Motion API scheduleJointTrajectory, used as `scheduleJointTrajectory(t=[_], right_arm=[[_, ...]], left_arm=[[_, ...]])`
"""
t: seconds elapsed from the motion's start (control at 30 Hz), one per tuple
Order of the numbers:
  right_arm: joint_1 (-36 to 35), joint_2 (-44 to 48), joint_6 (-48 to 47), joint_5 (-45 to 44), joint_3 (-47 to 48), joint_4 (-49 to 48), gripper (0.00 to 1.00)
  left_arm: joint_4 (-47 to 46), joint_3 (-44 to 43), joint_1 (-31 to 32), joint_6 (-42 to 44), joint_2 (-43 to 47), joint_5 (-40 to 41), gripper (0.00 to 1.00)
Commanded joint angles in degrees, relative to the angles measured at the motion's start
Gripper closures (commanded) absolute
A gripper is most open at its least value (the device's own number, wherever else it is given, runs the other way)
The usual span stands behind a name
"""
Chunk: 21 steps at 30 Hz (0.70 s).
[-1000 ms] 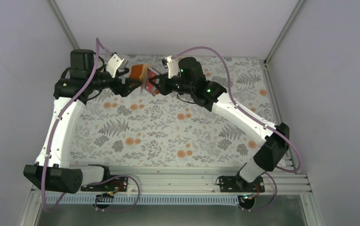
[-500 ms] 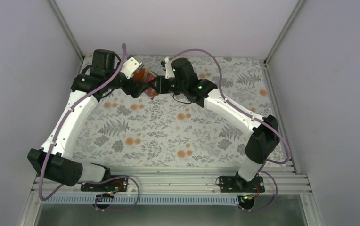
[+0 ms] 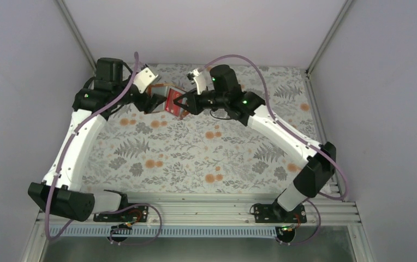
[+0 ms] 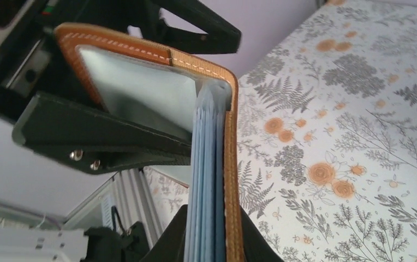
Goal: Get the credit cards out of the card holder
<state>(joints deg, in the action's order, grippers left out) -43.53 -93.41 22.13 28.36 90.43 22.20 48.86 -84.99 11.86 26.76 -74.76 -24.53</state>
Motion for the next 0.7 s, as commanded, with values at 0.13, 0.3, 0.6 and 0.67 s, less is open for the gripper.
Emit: scheduleJointTrajectory(t=[0.13,0.3,0.6,0.67], right_arm=[[2.2,8.3,-17.9,18.7,-4.2,0.5,0.96],[2.3,9.8,-21.5,21.7,-4.1,1.2,0.96],[4.2,14.2,-18.3,17.4,-12.8,-6.9,0.55],[4.5,15.0,-16.5,18.9,-14.9,-9.5,0.53]], left_arm=[[10.6,-5.3,-2.4,7.0,2.9,-21.9,0.44],[16.8,-3.6,-1.9,16.3,3.5,-36.6,0.72],[13.4,-5.3,-2.2,10.0,3.2,-38.7,0.98],[13.8,-5.5,-2.2,10.2,3.2,-39.7,0.98]])
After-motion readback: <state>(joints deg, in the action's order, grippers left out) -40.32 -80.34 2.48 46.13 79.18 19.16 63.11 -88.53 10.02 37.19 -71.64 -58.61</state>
